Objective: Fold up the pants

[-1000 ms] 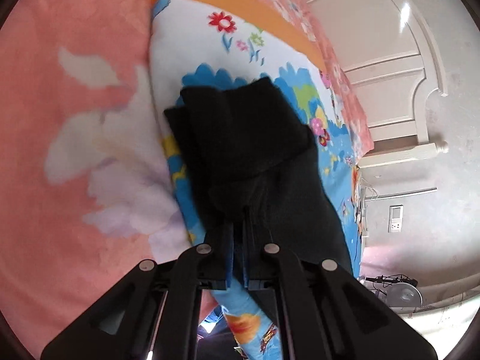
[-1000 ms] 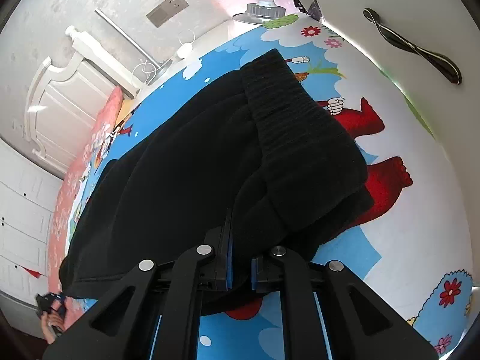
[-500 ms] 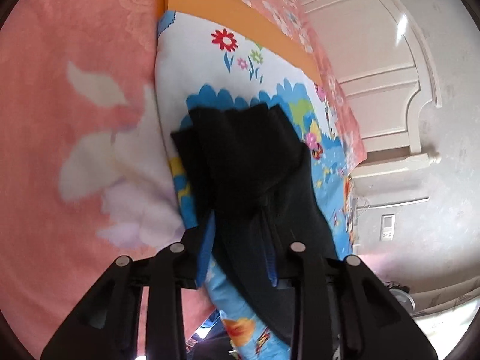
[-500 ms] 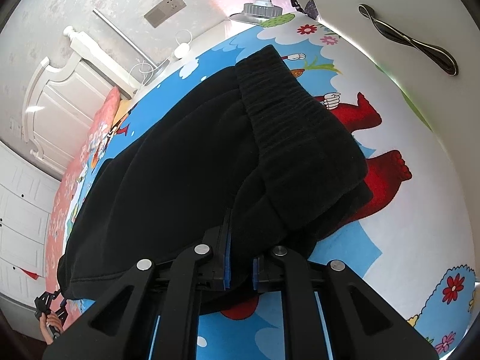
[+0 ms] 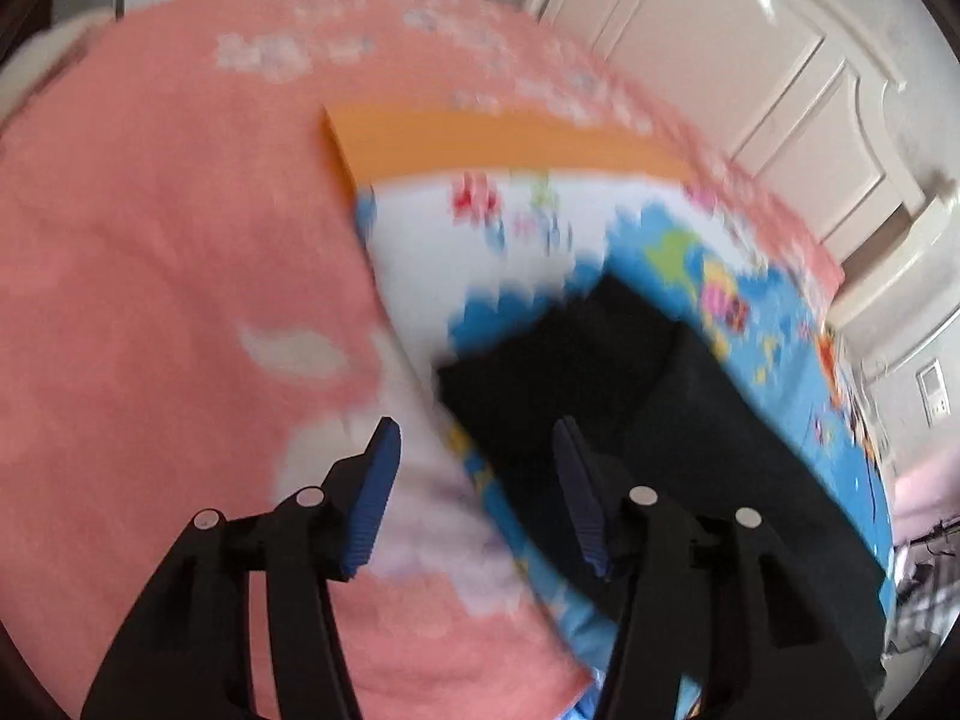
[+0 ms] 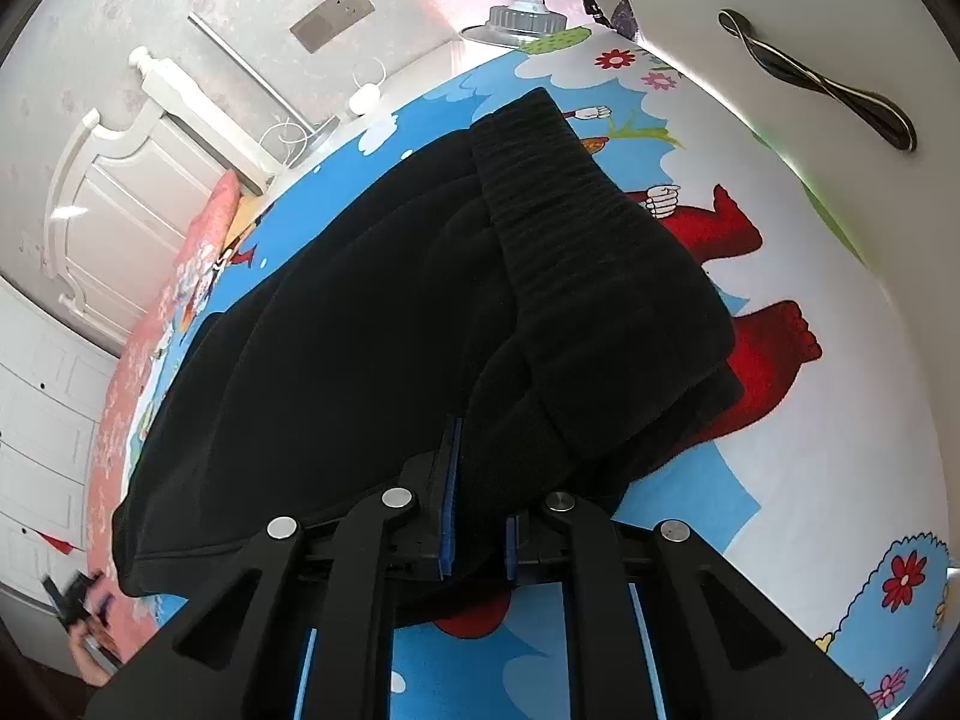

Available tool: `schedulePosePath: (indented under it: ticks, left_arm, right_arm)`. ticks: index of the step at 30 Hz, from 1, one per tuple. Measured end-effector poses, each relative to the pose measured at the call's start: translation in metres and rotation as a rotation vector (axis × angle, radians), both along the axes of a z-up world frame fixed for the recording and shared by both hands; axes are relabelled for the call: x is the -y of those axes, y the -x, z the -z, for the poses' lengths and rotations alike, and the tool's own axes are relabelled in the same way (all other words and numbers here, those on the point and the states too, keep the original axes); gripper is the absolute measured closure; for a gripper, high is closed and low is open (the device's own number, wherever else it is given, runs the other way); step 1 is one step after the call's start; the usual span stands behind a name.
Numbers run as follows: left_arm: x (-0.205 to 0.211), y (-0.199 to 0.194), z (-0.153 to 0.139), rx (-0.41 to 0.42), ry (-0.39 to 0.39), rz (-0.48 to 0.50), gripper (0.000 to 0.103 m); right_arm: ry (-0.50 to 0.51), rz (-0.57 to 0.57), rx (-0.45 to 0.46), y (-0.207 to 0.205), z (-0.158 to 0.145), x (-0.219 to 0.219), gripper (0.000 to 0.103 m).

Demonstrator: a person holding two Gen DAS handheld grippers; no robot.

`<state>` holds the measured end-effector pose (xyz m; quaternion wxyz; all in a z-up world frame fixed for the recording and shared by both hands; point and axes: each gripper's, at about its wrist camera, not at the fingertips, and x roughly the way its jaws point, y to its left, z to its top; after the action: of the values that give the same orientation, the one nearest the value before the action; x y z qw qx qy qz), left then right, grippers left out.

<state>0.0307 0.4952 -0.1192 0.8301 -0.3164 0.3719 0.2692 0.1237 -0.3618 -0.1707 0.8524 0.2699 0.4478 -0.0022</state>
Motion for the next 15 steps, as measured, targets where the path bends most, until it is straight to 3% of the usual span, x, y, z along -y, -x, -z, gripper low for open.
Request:
schedulePosePath:
  ticks: [2,4,7,9,10,11,12,13,15]
  left_arm:
    - [-0.009,-0.018,-0.017,0.065,0.034,0.076,0.049]
    - [-0.015,-0.053,-0.024,0.076,0.041,0.182,0.048]
    - [-0.033,-0.106,-0.014,0.027,0.059,0.317,0.048]
    - [-0.05,-0.135,0.003,-0.04,0.046,0.354,0.048]
    - [-0.059,-0.147,0.014,-0.063,0.08,0.393,0.048]
    - [-0.06,-0.152,0.021,-0.072,0.121,0.423,0.054]
    - [-0.064,-0.159,0.028,-0.087,0.153,0.469,0.07]
    - [-0.057,-0.161,0.028,-0.095,0.137,0.501,0.1]
    - [-0.048,-0.164,0.024,-0.118,0.083,0.54,0.102]
  right_arm:
    - [0.009,0.0,-0.006,-0.001,-0.001,-0.002,0.093]
    - [0.012,-0.001,-0.007,-0.001,-0.002,-0.002,0.093]
    - [0.019,-0.006,-0.008,0.0,-0.002,-0.002,0.093]
    - [0.022,-0.006,-0.009,-0.001,-0.003,-0.003,0.093]
    - [0.021,-0.005,-0.011,-0.001,-0.003,-0.003,0.093]
    - [0.024,-0.005,-0.013,-0.001,-0.003,-0.003,0.092]
    - [0.032,-0.005,-0.017,-0.002,-0.004,-0.004,0.092]
    - [0.04,-0.006,-0.017,-0.003,-0.004,-0.005,0.092]
    - [0.064,-0.007,-0.016,-0.003,-0.008,-0.008,0.092]
